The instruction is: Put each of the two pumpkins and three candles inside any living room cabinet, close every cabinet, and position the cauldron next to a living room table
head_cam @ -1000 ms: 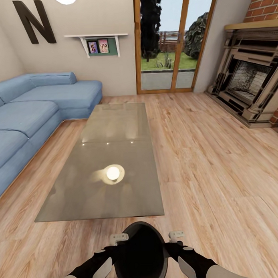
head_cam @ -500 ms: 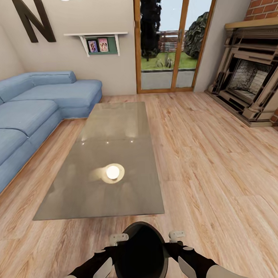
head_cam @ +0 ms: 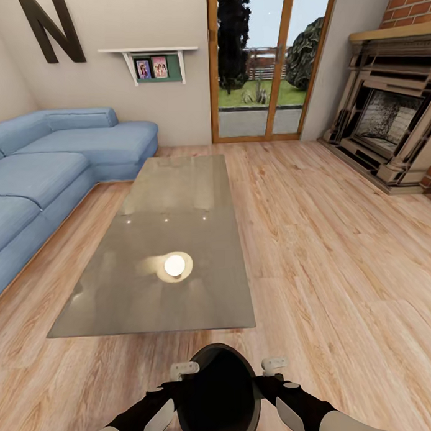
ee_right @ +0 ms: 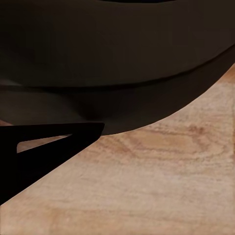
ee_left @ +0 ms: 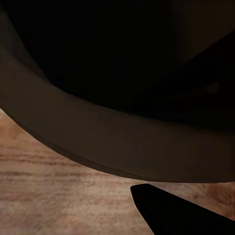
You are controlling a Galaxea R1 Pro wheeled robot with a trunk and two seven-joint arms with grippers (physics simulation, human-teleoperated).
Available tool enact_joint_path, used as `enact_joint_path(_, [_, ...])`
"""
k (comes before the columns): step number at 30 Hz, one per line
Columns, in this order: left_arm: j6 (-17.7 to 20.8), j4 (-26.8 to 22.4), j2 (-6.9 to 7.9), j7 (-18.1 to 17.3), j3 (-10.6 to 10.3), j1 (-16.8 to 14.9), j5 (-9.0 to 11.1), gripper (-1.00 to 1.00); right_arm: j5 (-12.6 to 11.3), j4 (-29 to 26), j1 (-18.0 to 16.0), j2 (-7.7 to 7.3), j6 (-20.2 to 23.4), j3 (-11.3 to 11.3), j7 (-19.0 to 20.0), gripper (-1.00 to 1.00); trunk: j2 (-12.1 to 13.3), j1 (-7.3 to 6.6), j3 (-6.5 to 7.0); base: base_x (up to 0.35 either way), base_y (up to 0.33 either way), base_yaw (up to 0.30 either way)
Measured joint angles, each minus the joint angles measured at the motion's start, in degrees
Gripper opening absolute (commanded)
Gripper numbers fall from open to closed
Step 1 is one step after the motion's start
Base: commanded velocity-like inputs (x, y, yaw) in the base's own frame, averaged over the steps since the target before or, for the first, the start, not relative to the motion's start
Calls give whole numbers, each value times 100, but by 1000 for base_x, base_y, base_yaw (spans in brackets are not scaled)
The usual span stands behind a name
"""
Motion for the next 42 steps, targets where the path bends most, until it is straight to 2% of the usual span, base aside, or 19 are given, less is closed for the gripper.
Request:
enact_joint_path(25, [0,2,-1,1,-1,0,1,-100,-1,2,0,0,1,1,1,-100,-1003,549,-449,0,0,0])
enact_joint_path(34, [0,-6,3,0,-2,1,3,-100,-1,0,0,1,-2,0,-1,-100,-1004,550,-449,0,0,0])
enact_joint_path(42, [0,9,-3,-1,0,1,7,-100,-1,3,0,0,7,3,1,-100,-1324,725,-592,0,0,0])
